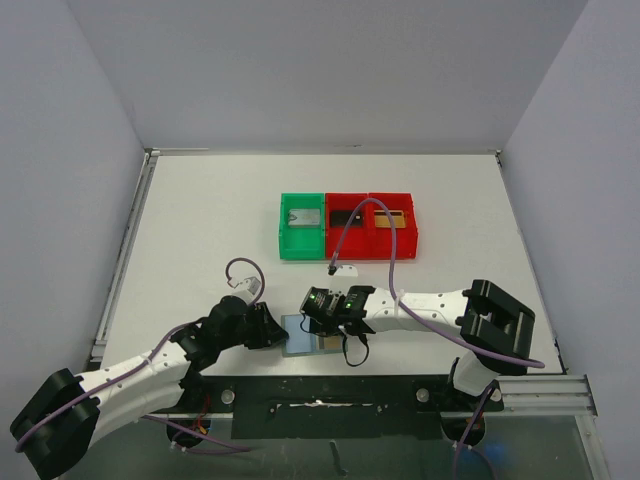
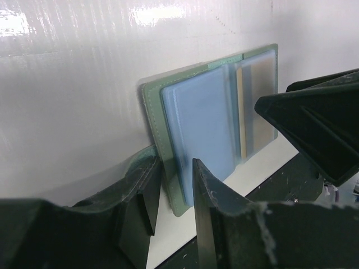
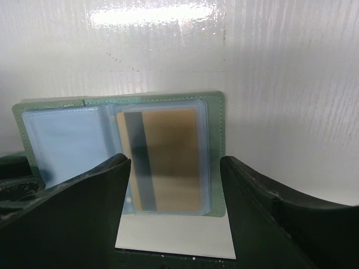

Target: Take the credit cards out of the card holder

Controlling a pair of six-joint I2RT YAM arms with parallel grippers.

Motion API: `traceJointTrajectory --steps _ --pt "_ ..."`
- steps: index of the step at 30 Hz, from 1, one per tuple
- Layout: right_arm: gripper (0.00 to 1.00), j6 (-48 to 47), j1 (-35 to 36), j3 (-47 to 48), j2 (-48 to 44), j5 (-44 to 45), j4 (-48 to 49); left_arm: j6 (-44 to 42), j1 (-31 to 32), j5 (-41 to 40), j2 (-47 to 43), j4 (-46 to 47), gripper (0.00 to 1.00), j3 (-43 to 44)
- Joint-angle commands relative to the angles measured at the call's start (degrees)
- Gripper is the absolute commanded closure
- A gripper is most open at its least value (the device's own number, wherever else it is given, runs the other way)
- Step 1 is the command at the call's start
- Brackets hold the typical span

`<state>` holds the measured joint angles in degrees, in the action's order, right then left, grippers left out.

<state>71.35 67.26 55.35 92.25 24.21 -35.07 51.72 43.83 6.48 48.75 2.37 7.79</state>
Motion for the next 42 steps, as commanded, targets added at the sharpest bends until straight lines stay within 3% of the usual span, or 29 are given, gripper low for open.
traceJointTrajectory --steps 1,16,25,33,36,42 --pt "0.34 -1.13 0.22 0.90 -2.25 0.47 0.95 1.08 0.93 0.80 -0.66 2.60 0.72 0.02" --pt "0.40 -4.02 -0.33 1.16 2.55 -3.20 4.66 0.68 1.17 1.47 1.33 3.71 0.73 -0.31" --pt "0.33 -1.77 0.04 4.34 6.20 -1.08 -2.55 0.61 1.17 1.53 1.33 3.17 0.80 -0.70" --pt "0.33 -3.41 0.26 5.73 6.69 -0.56 -3.32 0.15 1.14 1.86 1.67 2.77 0.86 -0.23" --pt "0.32 -2.02 2.45 7.30 6.23 4.29 -6.62 0.06 1.17 2.10 2.27 2.85 0.87 -0.11" --pt "0.31 -4.04 2.88 6.88 3.16 3.80 -3.42 -0.65 1.17 1.67 4.42 0.95 0.90 1.07"
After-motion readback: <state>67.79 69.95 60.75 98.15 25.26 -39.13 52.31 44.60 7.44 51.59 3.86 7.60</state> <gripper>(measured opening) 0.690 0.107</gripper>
